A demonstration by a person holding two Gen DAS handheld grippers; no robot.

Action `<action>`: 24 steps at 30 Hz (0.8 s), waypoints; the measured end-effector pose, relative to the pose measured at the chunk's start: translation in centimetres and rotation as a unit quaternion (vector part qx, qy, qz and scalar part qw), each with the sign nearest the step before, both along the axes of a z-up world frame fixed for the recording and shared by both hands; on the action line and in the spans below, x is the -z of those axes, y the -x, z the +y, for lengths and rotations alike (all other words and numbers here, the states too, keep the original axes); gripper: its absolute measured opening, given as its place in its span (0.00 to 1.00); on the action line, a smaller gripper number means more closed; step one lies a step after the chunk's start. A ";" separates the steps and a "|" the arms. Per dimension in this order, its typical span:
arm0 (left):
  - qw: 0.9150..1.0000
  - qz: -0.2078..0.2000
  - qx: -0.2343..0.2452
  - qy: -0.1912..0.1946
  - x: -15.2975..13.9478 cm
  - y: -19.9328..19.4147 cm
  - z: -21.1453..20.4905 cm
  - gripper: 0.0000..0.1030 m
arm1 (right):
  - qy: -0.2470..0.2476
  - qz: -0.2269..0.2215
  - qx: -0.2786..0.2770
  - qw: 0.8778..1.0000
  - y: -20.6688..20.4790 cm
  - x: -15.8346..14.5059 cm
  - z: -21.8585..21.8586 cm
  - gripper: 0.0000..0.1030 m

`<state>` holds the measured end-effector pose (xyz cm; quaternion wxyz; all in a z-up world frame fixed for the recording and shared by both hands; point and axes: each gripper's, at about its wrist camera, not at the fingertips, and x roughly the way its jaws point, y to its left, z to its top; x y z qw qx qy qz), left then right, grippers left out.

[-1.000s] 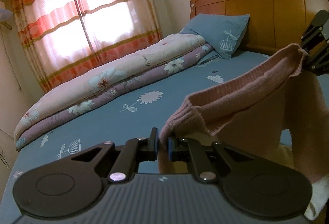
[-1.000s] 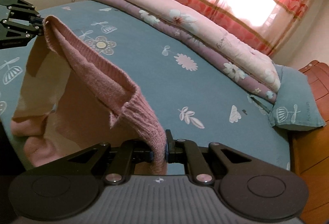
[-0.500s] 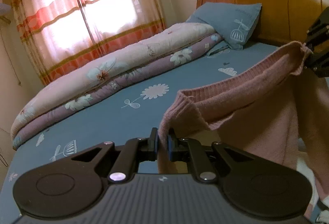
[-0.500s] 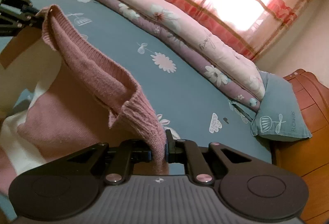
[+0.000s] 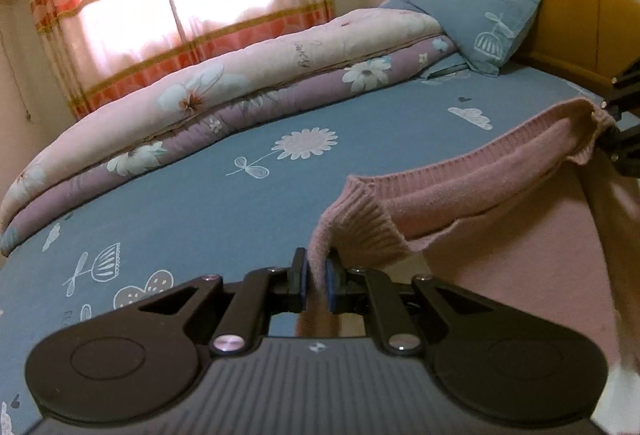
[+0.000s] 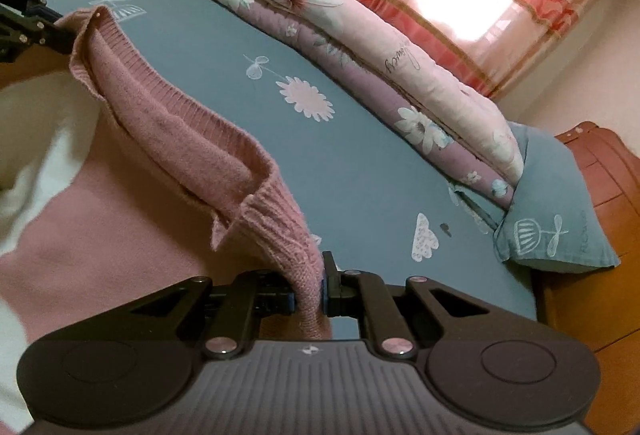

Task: Fold clothes
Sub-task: 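Lift the sweater with both grippers and shake it out in the air, then lay the sweater flat on the bed and open both grippers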

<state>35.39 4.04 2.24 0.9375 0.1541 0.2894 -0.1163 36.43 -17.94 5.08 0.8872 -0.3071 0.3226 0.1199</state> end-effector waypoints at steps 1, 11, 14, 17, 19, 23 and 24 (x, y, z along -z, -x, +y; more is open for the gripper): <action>1.000 0.003 -0.001 0.000 0.3 -0.4 -0.1 0.08 | -0.003 0.003 0.004 1.000 -0.6 0.2 0.0 0.12; 0.999 0.029 -0.026 -0.027 4.7 -5.0 -0.7 0.08 | -0.005 0.024 0.033 0.999 -6.2 5.5 1.5 0.12; 0.998 0.032 -0.041 -0.037 5.9 -6.7 -0.6 0.09 | 0.004 0.020 0.041 0.999 -7.7 7.0 2.6 0.12; 0.997 0.040 -0.055 -0.039 6.9 -8.5 -0.6 0.09 | 0.013 0.025 0.051 0.998 -9.3 8.8 3.6 0.12; 0.996 0.054 -0.061 -0.042 7.8 -9.6 -0.6 0.09 | 0.005 0.045 0.062 0.997 -10.6 10.1 3.9 0.12; 0.993 0.082 -0.066 -0.061 10.7 -10.7 -1.0 0.09 | -0.005 0.071 0.073 0.995 -11.6 12.6 4.1 0.12; 0.992 0.086 -0.065 -0.065 11.3 -10.7 -1.1 0.09 | -0.009 0.076 0.072 0.994 -11.7 13.1 4.0 0.12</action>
